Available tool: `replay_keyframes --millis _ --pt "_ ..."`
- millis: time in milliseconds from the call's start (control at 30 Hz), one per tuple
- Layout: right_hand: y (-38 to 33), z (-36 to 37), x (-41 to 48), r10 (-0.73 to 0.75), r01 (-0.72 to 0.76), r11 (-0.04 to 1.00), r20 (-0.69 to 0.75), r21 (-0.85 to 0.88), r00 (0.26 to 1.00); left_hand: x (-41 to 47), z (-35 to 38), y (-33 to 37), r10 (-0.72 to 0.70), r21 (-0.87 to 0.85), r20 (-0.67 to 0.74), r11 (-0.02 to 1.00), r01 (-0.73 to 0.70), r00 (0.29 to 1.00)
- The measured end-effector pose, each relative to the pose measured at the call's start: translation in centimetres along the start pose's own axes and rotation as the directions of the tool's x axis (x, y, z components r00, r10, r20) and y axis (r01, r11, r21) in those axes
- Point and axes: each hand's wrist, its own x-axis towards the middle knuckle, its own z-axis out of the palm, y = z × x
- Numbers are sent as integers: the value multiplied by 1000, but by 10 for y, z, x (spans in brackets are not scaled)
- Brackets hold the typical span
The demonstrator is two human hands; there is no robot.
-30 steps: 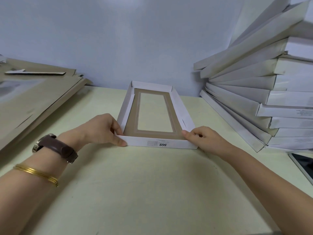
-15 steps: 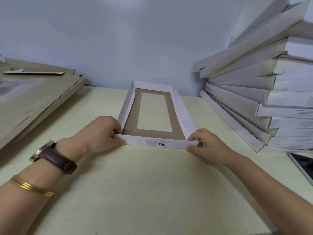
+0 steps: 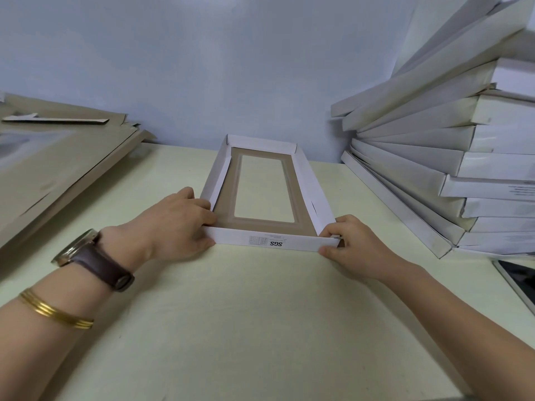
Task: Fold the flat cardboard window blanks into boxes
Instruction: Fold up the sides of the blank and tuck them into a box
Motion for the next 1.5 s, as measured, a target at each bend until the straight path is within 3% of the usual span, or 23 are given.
replay_keyframes --millis 133,400,633,900,1200,1500 --pt "0 0 0 7 -7 1000 -3 -9 1000 6 -6 5 -28 -66 110 997 35 994" --pt "2 1 3 -33 32 999 -23 -34 999 18 -14 4 -57 16 226 998 54 973" --pt "2 0 2 -66 64 997 -45 -47 997 16 -11 -4 -37 -3 136 999 38 990" --pt "2 0 3 -66 63 997 -46 -52 997 16 -12 -4 -4 1 172 1000 4 985" --pt "2 1 3 -70 67 996 -56 -50 996 13 -6 -5 6 -3 92 1000 -6 996" --pt "3 2 3 -39 37 999 -46 -34 998 5 0 -9 -72 -176 -52 982 62 996"
